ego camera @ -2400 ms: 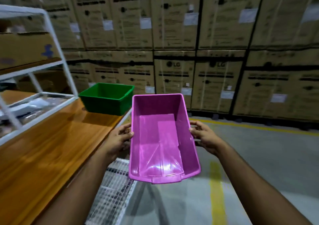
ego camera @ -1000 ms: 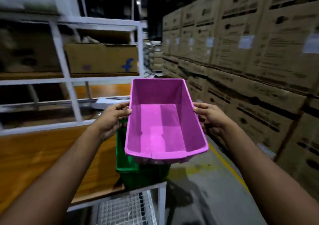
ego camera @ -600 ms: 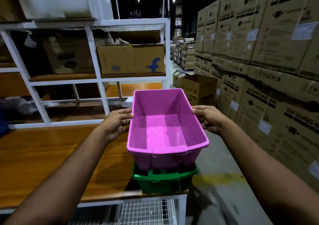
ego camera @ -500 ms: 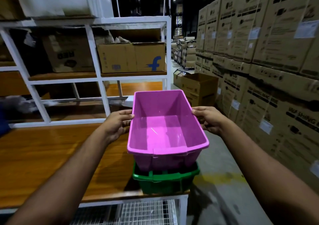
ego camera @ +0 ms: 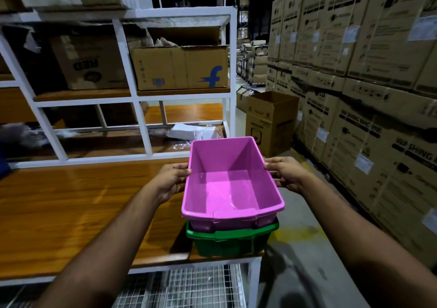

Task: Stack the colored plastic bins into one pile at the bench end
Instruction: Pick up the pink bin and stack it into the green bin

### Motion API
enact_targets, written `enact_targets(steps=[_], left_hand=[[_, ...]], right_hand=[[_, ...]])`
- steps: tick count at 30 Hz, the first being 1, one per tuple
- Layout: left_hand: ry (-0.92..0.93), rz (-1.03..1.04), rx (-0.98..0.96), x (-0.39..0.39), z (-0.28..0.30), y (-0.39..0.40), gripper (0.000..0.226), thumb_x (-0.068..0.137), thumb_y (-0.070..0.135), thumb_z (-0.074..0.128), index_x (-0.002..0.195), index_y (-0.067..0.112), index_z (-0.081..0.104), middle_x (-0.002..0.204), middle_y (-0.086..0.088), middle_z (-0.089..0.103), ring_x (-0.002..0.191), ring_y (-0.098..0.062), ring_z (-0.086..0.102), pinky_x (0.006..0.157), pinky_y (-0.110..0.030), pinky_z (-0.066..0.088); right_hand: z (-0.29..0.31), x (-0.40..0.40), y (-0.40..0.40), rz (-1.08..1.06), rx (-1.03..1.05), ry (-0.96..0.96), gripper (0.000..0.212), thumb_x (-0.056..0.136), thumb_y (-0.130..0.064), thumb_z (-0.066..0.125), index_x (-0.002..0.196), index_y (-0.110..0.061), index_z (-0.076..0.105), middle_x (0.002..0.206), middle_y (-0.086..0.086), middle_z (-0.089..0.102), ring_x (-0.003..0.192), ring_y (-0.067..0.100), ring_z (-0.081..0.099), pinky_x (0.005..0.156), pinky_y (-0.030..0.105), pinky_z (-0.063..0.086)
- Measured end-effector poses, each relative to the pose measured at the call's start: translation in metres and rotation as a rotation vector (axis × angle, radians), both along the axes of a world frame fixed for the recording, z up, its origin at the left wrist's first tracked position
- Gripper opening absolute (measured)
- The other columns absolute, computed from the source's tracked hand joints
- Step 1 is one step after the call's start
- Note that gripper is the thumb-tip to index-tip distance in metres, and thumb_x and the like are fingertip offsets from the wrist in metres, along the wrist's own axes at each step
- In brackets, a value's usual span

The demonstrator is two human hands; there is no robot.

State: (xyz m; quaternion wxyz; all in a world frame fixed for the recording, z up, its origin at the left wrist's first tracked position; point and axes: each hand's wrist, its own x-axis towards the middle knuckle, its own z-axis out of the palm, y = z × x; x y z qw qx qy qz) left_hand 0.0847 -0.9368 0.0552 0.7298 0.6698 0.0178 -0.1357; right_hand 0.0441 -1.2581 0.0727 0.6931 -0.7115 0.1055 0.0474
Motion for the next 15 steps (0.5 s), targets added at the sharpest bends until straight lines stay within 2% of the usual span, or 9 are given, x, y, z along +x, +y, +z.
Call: enact_targets(steps=[3,7,10,14,15], left_hand=[[0.015,0.023,0.026,0.003,-0.014,0.001,0.025,0.09,-0.006,0.053,0.108,0.006,0.066,0.078,-0.005,0.074,0.061,-0.011,0.067,0.057,-0.027,0.058],[0.005,0.02,0.174,0.004,-0.03,0.003,0.032,0.089,-0.003,0.056,0.119,0.008,0.061,0.1,-0.01,0.07,0.086,-0.019,0.065,0.071,-0.033,0.053],[0.016,0.058,0.194,0.003,-0.039,0.002,0.034,0.09,-0.002,0.056,0.121,0.01,0.058,0.101,-0.009,0.068,0.087,-0.018,0.062,0.071,-0.032,0.05],[0.096,0.129,0.162,0.002,-0.048,0.0,0.026,0.089,0.005,0.062,0.114,0.012,0.061,0.102,-0.013,0.07,0.09,-0.024,0.063,0.087,-0.045,0.052],[0.105,0.151,0.159,0.001,-0.05,0.0,0.024,0.088,0.006,0.063,0.112,0.012,0.062,0.099,-0.013,0.07,0.089,-0.025,0.062,0.087,-0.045,0.051]], right_hand=[[-0.013,-0.001,0.003,0.002,-0.028,0.019,0.016,0.095,-0.005,0.056,0.107,-0.006,0.067,0.089,0.011,0.072,0.068,0.016,0.069,0.047,0.023,0.053],[-0.03,0.001,0.003,-0.001,-0.08,0.029,0.019,0.093,-0.002,0.056,0.109,-0.005,0.067,0.083,0.01,0.069,0.065,0.015,0.063,0.049,0.023,0.051],[-0.04,0.004,0.004,-0.028,-0.141,0.02,0.021,0.093,-0.001,0.056,0.11,-0.005,0.068,0.079,0.009,0.068,0.062,0.016,0.057,0.048,0.023,0.047],[-0.05,0.005,0.007,-0.045,-0.197,0.016,0.019,0.095,-0.007,0.055,0.109,-0.01,0.068,0.08,0.009,0.067,0.063,0.018,0.055,0.047,0.023,0.043],[-0.052,0.005,0.007,-0.051,-0.198,0.017,0.018,0.096,-0.009,0.056,0.109,-0.01,0.067,0.082,0.01,0.067,0.065,0.019,0.055,0.048,0.024,0.044]])
